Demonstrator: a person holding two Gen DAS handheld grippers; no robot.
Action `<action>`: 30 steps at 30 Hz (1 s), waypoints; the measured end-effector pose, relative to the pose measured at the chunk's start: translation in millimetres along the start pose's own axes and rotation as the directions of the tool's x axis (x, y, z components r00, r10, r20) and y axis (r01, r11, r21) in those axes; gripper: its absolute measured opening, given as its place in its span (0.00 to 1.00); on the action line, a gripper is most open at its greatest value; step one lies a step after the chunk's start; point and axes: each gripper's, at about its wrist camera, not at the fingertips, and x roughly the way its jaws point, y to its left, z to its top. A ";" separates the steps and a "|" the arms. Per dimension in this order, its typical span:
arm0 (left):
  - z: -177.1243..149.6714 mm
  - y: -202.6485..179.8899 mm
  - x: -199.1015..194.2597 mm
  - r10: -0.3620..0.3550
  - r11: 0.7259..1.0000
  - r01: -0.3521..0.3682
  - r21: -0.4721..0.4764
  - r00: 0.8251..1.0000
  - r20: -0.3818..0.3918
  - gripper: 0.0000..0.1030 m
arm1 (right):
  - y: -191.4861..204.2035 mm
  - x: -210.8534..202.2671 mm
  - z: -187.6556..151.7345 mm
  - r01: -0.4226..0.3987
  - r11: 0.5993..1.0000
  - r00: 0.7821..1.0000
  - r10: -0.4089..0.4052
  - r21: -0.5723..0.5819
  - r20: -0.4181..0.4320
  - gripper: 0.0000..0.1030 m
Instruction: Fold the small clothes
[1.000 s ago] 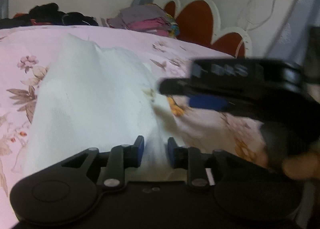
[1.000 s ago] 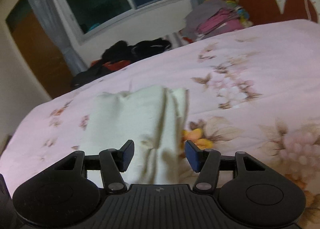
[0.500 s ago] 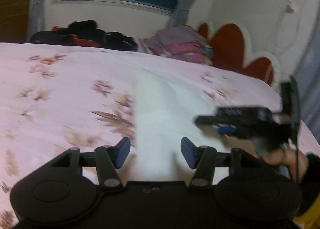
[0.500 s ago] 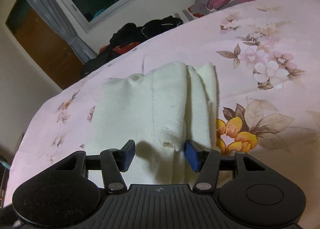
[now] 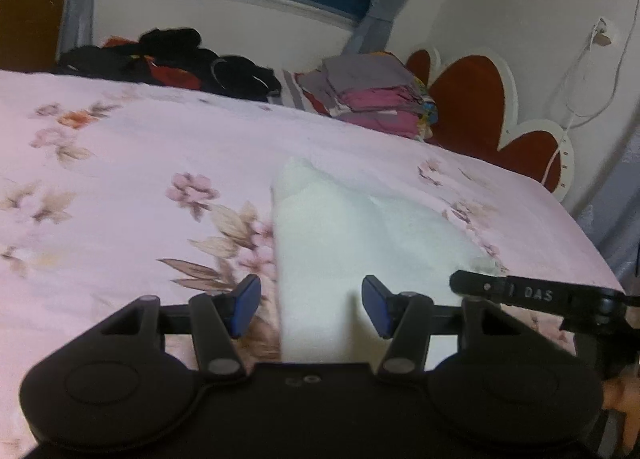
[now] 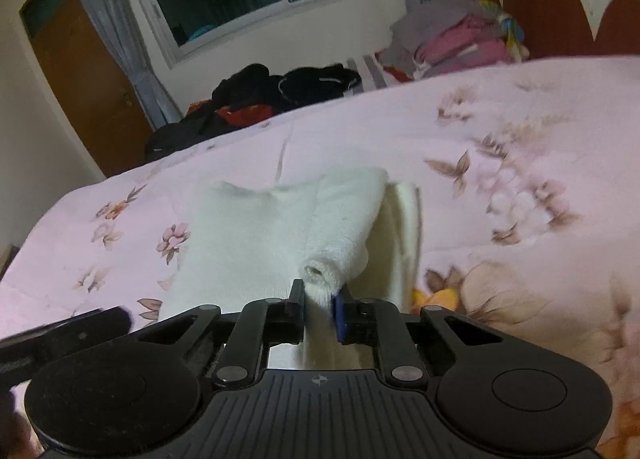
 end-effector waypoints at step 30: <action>-27.3 -7.2 34.6 0.067 0.998 -0.065 0.019 0.988 -0.139 0.61 | -32.1 -37.6 -65.7 0.052 0.998 0.985 -0.047 0.024 -0.168 0.16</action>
